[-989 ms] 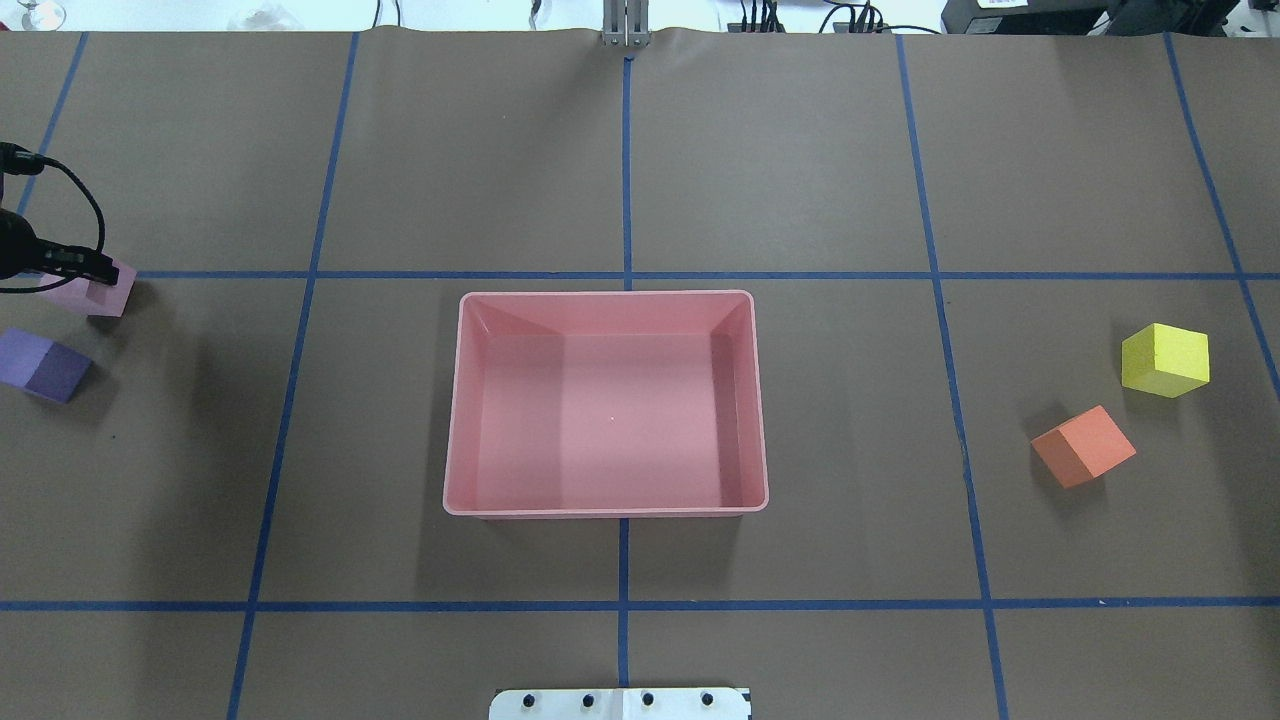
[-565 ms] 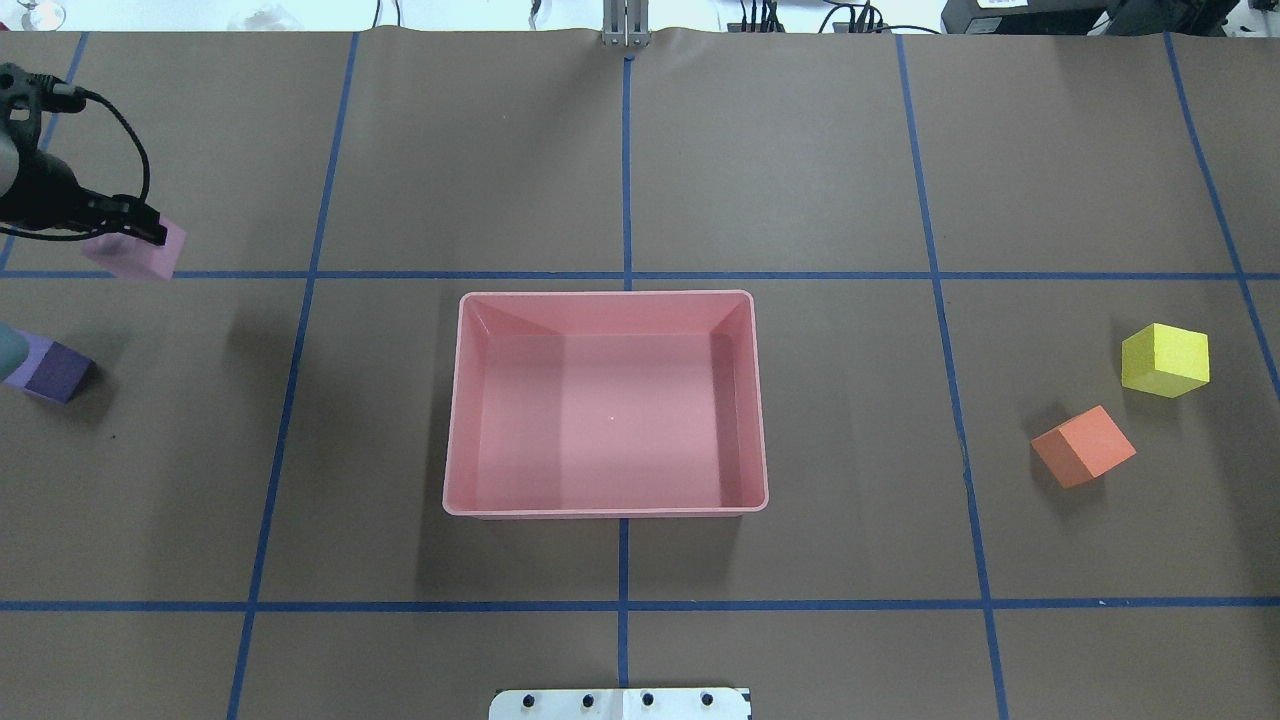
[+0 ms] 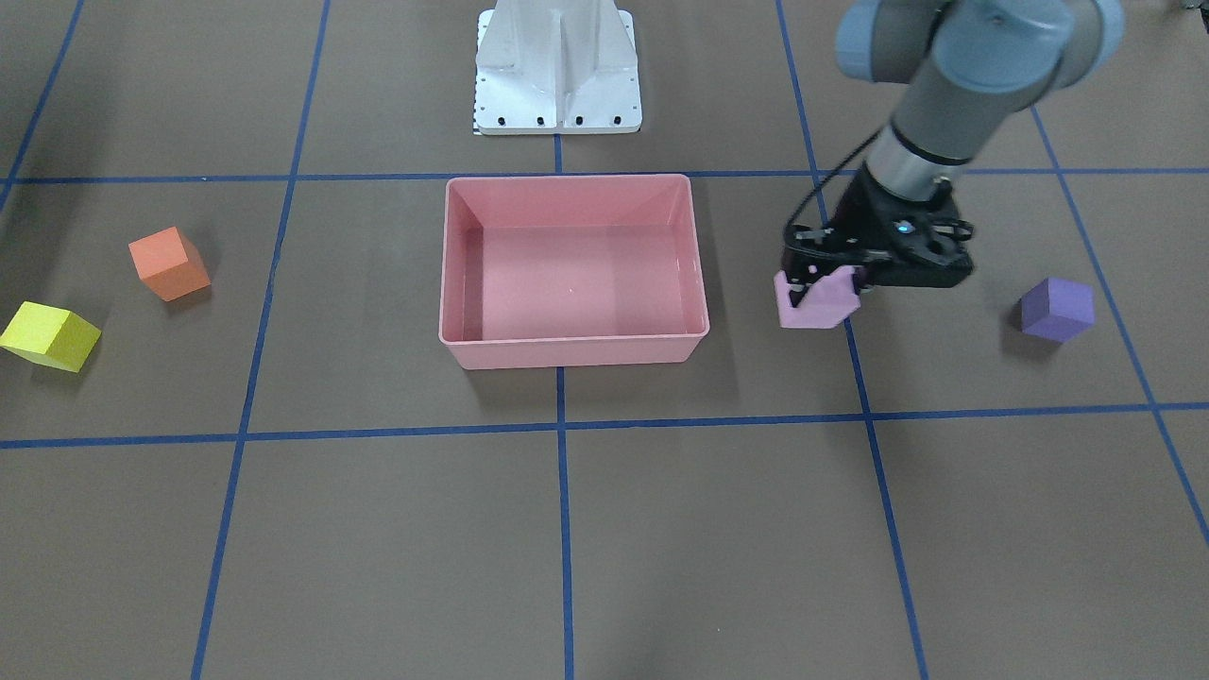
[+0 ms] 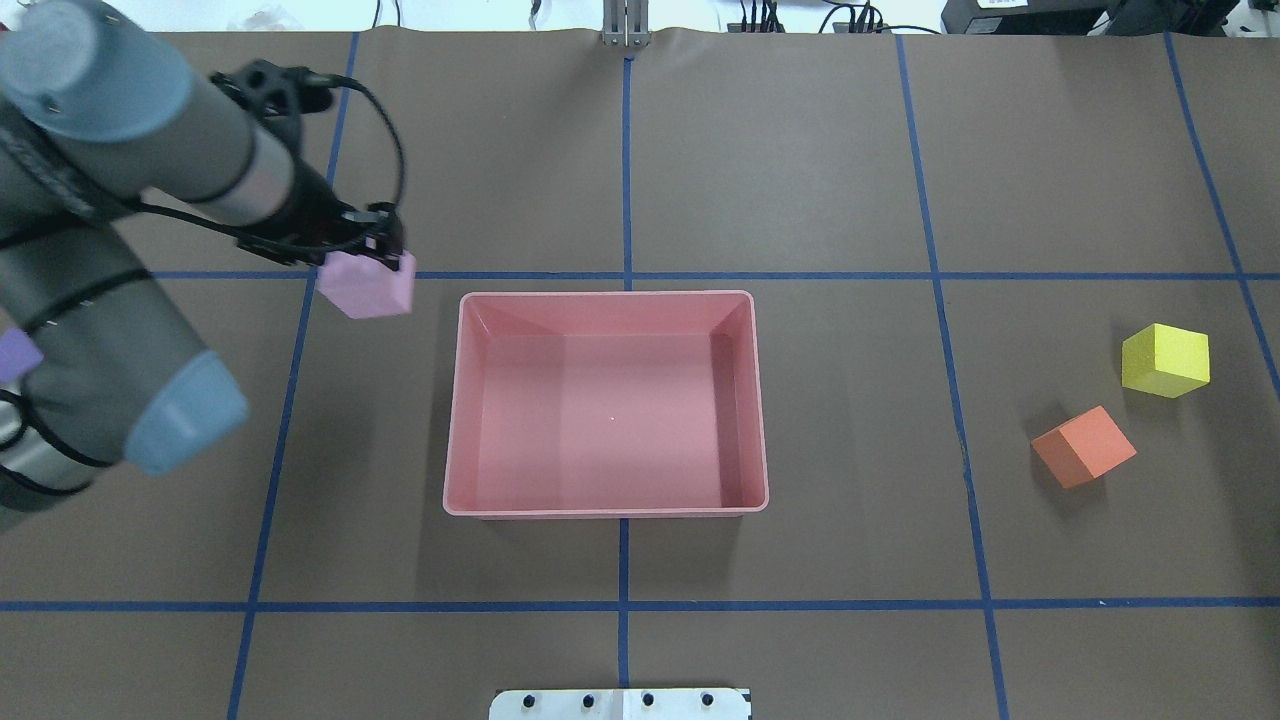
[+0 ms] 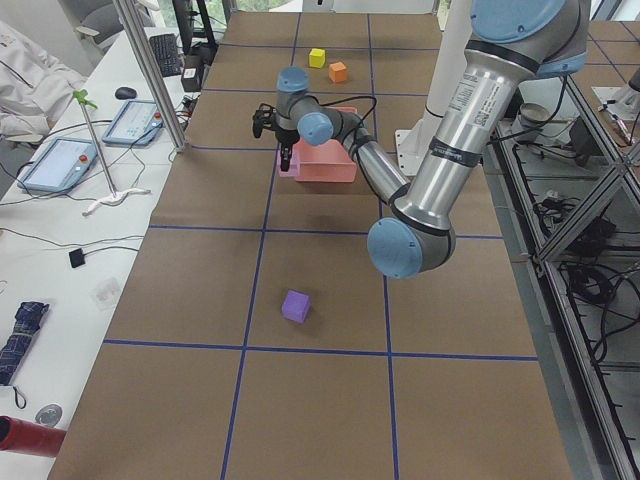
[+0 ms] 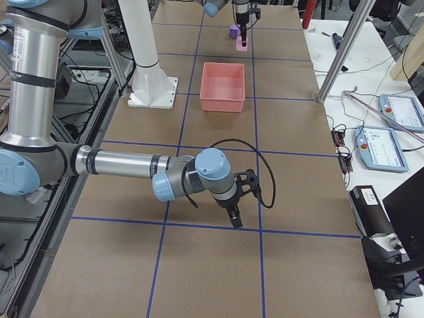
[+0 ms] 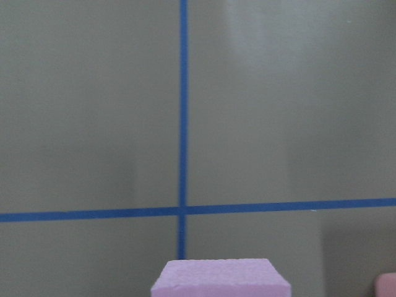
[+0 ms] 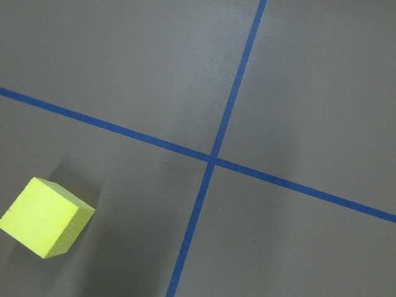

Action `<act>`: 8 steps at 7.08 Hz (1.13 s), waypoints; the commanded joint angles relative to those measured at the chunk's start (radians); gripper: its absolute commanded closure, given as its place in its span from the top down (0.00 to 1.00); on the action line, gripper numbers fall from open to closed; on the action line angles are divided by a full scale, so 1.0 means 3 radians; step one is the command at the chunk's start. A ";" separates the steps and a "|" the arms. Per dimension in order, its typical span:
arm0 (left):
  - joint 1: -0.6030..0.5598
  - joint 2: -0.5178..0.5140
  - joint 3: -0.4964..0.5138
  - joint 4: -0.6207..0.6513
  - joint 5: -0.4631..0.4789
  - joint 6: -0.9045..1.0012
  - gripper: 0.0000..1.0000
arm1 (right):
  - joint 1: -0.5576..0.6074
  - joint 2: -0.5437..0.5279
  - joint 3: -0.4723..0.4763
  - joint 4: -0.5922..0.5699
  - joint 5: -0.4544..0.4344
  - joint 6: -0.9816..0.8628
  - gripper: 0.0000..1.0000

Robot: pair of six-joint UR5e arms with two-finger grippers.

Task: Place blocks into pink bin with both arms
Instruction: 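Carry the pink cube with the left gripper into the pink bin and release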

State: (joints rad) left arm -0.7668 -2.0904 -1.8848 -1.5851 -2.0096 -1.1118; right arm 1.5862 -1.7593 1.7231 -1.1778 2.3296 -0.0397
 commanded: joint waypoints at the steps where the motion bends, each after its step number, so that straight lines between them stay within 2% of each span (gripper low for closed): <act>1: 0.0693 -0.0710 0.0161 0.0440 0.0515 -0.0588 0.27 | -0.0163 0.0004 0.0110 0.0004 0.0012 0.0360 1.00; 2: 0.0852 -0.0732 0.0172 0.0436 0.0668 -0.0645 0.53 | -0.0275 -0.0001 0.0192 0.0105 0.0017 0.0656 1.00; 3: 0.0990 -0.0732 0.0162 0.0436 0.0888 -0.0645 1.00 | -0.0433 -0.0026 0.0198 0.0400 0.0012 0.1003 1.00; 4: 0.1007 -0.0727 0.0127 0.0441 0.0966 -0.0630 1.00 | -0.0627 -0.0047 0.0208 0.0580 0.0012 0.1163 1.00; 5: 0.0956 -0.0677 -0.0076 0.0472 0.0946 -0.0423 1.00 | -0.0771 -0.0072 0.0304 0.0602 0.0012 0.1175 1.00; 6: 0.0880 -0.0418 -0.0427 0.0614 0.0916 0.0005 1.00 | -0.0924 -0.0153 0.0462 0.0602 0.0002 0.1175 1.00; 7: 0.0600 -0.0132 -0.0583 0.0620 0.0829 0.0444 1.00 | -0.1093 -0.0195 0.0545 0.0602 -0.0024 0.1185 1.00; 8: 0.0299 0.0099 -0.0595 0.0590 0.0581 0.0803 1.00 | -0.1246 -0.0195 0.0571 0.0607 -0.0024 0.1191 1.00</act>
State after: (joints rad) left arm -0.5793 -2.1498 -2.0312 -1.4071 -1.7702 -1.0111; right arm 1.2716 -1.8105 1.8738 -0.9981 2.3253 0.3141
